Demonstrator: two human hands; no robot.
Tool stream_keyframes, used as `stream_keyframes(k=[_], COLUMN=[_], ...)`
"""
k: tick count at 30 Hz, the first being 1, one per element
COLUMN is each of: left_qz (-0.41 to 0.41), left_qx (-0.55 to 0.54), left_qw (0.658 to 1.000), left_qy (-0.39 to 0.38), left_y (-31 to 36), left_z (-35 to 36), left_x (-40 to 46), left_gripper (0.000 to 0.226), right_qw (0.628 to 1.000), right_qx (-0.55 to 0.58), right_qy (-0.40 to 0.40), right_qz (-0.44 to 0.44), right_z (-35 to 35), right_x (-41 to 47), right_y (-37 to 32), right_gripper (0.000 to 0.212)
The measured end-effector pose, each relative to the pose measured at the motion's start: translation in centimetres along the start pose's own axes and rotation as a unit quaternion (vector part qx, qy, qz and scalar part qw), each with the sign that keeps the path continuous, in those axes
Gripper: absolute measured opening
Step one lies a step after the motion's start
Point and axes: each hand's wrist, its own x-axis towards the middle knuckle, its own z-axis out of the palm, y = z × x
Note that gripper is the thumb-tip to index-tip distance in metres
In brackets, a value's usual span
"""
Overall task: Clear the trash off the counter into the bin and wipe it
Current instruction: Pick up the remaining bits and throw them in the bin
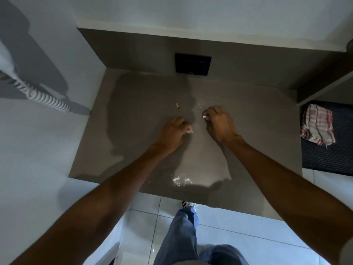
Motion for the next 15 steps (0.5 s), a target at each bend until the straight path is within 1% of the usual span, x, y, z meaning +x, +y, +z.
stream_keyframes(k=[2,3,4,5,7,9,12,14,15], left_qz=[-0.105,-0.148,-0.182,-0.21,-0.256,-0.262,-0.248,-0.247,-0.259], left_qx=[-0.018,-0.014,-0.007,-0.005,0.009,0.045,0.107,0.114,0.097], left_qw=[0.992,0.985,0.98,0.976,0.967,0.962,0.957,0.958,0.958], left_qy=[0.066,0.082,0.08,0.059,-0.013,-0.063,-0.107,-0.093,-0.08], left_y=[-0.4,-0.8,-1.4,-1.9,-2.4,-2.2,-1.2,-0.8,-0.6], left_z=[-0.7,-1.1,-1.3,-1.5,-1.6,-1.2,-1.2,-1.7,-2.0], left_x=[1.1,2.1,3.4,4.7,6.6,7.0,7.0,7.1,7.2], left_gripper=[0.029,0.028,0.025,0.023,0.024,0.028,0.031,0.03,0.029], right_qw=[1.0,1.0,1.0,1.0,1.0,0.999,0.999,0.998,0.998], right_qx=[0.011,0.017,0.02,0.022,0.023,0.029,0.039,0.039,0.047], right_qy=[0.009,0.011,0.009,0.006,-0.002,-0.002,0.02,0.027,0.035], right_qz=[0.003,0.005,0.006,0.006,0.009,0.013,0.027,0.034,0.036], right_z=[-0.3,-0.5,-0.6,-0.9,-1.4,-2.0,-2.6,-2.6,-2.5], right_x=[-0.4,-0.6,-0.9,-1.2,-2.0,-3.1,-5.3,-7.2,-8.3], right_y=[0.4,0.5,0.6,0.8,0.9,1.2,1.6,1.8,2.0], right_gripper=[0.03,0.03,0.031,0.032,0.035,0.037,0.036,0.031,0.028])
